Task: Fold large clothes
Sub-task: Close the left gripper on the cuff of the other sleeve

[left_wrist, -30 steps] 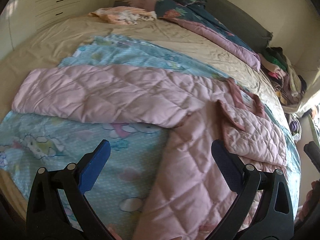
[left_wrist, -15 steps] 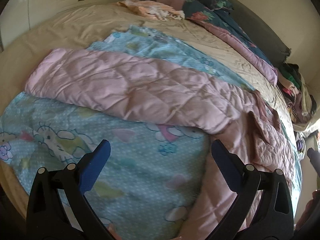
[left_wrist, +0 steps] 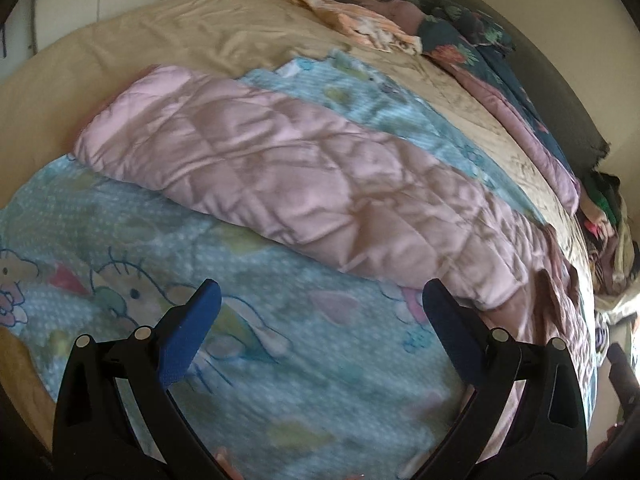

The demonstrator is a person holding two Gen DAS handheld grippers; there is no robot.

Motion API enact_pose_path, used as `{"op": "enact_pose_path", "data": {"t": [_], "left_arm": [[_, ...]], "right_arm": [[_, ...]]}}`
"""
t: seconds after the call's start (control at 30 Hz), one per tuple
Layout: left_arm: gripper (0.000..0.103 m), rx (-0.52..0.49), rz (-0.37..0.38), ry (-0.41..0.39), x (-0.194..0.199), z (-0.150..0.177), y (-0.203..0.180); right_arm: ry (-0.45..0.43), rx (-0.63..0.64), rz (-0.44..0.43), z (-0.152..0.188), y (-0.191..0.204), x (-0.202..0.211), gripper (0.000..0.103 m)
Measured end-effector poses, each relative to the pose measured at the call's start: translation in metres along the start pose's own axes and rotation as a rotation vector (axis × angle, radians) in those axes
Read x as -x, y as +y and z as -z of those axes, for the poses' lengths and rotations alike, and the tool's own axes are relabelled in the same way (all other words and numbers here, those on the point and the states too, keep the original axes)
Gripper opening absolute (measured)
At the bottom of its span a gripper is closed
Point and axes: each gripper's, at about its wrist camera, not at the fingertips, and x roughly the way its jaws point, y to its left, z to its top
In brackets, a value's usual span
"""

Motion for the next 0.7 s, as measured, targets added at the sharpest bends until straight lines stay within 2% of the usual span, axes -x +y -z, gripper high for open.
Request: {"op": "enact_pose_path", "data": {"t": [0.17,0.33,0.5,0.7], "left_arm": [[0.095,0.057,-0.027,-0.011,-0.012,-0.012,0.021],[0.095,0.155,-0.048,-0.010,-0.027,-0.027,0.051],[0.095,0.242,-0.025,-0.036,-0.033,-0.044,0.069],[0.094,0.310,-0.039,-0.061,-0.038,-0.062,0.083]], "right_arm": [[0.014,-0.001,0.000,0.002,0.001,-0.011,0.099],[0.022,-0.019,0.007,0.007,-0.007,-0.018,0.099],[0.034,-0.043,0.022,0.010,-0.018,-0.023,0.099],[0.028,-0.052,0.037,0.013,-0.027,-0.021,0.099]]}}
